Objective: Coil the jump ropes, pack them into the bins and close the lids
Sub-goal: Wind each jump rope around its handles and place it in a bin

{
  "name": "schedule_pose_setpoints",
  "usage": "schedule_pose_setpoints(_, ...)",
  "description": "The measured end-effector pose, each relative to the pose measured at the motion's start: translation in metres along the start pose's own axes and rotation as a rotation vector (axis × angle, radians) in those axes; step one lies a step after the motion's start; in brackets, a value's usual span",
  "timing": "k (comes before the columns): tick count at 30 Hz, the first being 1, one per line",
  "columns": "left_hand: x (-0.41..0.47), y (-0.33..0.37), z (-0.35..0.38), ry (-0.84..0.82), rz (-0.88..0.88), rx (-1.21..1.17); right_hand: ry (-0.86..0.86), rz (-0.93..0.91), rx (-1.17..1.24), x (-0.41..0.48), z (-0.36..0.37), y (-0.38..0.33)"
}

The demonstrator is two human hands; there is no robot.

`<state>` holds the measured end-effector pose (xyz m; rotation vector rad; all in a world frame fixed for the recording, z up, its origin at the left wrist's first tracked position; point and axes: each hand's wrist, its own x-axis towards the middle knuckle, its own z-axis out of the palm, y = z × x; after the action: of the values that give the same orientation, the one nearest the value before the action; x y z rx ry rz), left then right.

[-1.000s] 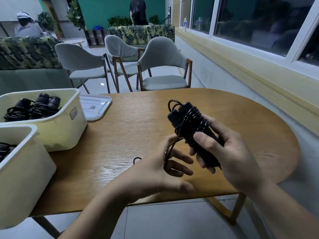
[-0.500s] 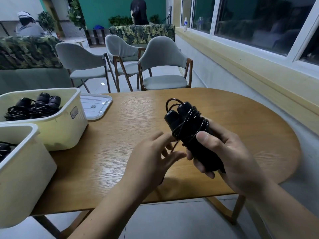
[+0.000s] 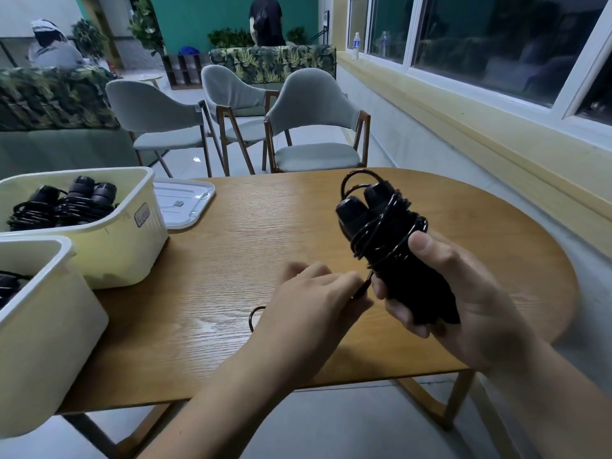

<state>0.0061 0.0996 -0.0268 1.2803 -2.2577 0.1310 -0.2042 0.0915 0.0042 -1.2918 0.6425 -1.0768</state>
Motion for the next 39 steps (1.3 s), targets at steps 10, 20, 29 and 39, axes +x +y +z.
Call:
schedule_pose_setpoints(10,0.000,0.003,-0.002,-0.133,-0.370,-0.801,0.124,-0.095,-0.195,0.002,0.002,-0.003)
schedule_pose_setpoints(20,0.003,0.007,-0.006,-0.374,-0.346,-0.619,0.306,-0.181,-0.488,-0.001,0.005,0.000)
schedule_pose_setpoints(29,0.002,0.016,-0.010,-0.419,-0.331,-0.388,0.405,-0.152,-1.077,0.005,0.001,0.014)
schedule_pose_setpoints(39,0.003,0.004,-0.025,-0.209,-0.172,-0.029,0.269,0.060,-1.350,0.016,-0.005,0.027)
